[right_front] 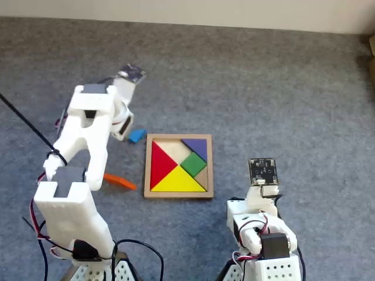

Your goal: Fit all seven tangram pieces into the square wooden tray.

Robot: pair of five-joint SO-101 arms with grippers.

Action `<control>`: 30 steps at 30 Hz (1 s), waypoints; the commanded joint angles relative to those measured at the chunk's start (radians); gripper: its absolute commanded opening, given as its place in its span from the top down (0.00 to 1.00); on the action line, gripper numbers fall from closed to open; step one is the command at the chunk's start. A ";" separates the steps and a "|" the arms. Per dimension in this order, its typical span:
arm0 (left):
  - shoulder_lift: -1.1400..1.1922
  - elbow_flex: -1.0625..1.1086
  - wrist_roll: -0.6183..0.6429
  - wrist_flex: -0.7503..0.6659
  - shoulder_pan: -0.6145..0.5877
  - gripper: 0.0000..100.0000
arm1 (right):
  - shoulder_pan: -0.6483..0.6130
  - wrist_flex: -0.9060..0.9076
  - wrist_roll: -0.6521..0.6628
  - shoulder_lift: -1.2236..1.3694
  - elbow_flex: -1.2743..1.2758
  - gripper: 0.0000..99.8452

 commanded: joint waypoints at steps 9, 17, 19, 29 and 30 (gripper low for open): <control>0.004 -0.194 -0.044 0.126 0.035 0.78 | 0.012 -0.028 -0.002 -0.018 0.148 0.99; 0.005 -0.194 -0.264 0.126 0.081 0.78 | 0.012 -0.028 -0.002 -0.018 0.148 0.99; 0.025 -0.197 -0.299 0.126 0.091 0.78 | 0.012 -0.028 -0.002 -0.018 0.148 0.99; 0.116 -0.208 -0.414 0.121 0.105 0.78 | 0.012 -0.028 -0.002 -0.018 0.148 0.99; 0.119 -0.217 -0.414 0.117 0.104 0.78 | 0.012 -0.028 -0.002 -0.018 0.148 0.99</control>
